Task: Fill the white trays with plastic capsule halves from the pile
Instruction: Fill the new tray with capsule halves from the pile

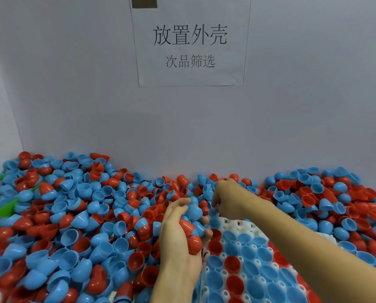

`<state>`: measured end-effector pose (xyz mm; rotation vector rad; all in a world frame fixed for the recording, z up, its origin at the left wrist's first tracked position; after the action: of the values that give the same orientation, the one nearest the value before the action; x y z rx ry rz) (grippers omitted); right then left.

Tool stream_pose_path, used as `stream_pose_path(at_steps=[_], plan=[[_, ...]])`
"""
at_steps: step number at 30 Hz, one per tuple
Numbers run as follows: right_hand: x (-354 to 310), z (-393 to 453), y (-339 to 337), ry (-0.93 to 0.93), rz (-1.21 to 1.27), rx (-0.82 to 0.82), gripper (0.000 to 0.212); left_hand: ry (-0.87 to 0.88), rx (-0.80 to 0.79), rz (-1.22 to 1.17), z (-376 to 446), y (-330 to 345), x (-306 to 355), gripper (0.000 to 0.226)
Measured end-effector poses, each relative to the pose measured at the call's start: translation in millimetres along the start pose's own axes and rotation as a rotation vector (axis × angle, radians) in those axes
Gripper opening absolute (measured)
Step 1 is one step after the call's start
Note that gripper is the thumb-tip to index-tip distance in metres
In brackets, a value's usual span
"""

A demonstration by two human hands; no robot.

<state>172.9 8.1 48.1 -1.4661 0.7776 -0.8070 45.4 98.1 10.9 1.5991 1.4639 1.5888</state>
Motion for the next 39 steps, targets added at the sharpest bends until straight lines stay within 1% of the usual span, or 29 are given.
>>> stream_pose_path(at_steps=[3,6,8,10,12,15,16,18,21,25,27,31,33,35,37,38,39], plan=[[-2,-16,-24,-0.014,0.146,0.111,0.026,0.009,0.002,-0.005,0,1,-2,0.023],[-9,-48,-39,-0.042,0.389,0.212,0.019,0.029,0.006,0.024,0,1,-4,0.027],[-17,-71,-36,-0.055,0.485,0.223,0.015,0.032,-0.008,0.076,-1,2,-6,0.028],[-21,-88,-27,-0.013,0.539,0.246,0.017,0.032,-0.032,0.138,-2,4,-8,0.029],[-21,-99,-21,0.043,0.562,0.309,0.016,0.036,-0.067,0.202,-3,7,-11,0.031],[-18,-106,-19,0.07,0.628,0.39,0.011,0.038,-0.126,0.285,-5,13,-16,0.035],[-15,-108,-19,0.076,0.664,0.406,0.014,0.039,-0.138,0.301,-5,14,-17,0.035],[-9,-110,-19,0.097,0.729,0.43,0.019,0.038,-0.148,0.317,-5,16,-19,0.031],[0,-112,-20,0.124,0.786,0.455,0.016,0.032,-0.139,0.308,-4,15,-21,0.021],[8,-114,-21,0.124,0.754,0.487,0.021,0.015,-0.099,0.308,-2,10,-25,0.016],[9,-114,-21,0.102,0.746,0.479,0.024,-0.008,-0.1,0.308,-3,11,-27,0.015],[4,-115,-21,0.042,0.699,0.448,0.035,-0.084,-0.168,0.336,-7,15,-33,0.014],[2,-115,-22,0.012,0.659,0.449,0.038,-0.079,-0.191,0.367,-7,16,-33,0.01],[1,-116,-22,-0.013,0.621,0.447,0.031,-0.067,-0.209,0.363,-8,16,-31,0.006],[1,-117,-22,-0.03,0.603,0.469,0.017,-0.05,-0.23,0.381,-9,17,-29,0.012],[1,-117,-22,-0.029,0.603,0.491,0.014,-0.04,-0.235,0.4,-9,17,-29,0.015],[0,-117,-22,-0.024,0.612,0.519,0.017,-0.033,-0.239,0.413,-9,17,-29,0.016]])
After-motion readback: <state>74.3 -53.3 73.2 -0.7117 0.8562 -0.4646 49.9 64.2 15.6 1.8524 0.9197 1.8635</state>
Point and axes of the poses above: each hand's wrist, its own z-axis towards the middle knuckle, its own y-axis out of the palm, x = y × z, the point moved 5 cm from there along z, towards the middle knuckle, and after that the axes turned 10 degrees about -z, right-handed, at the moved point
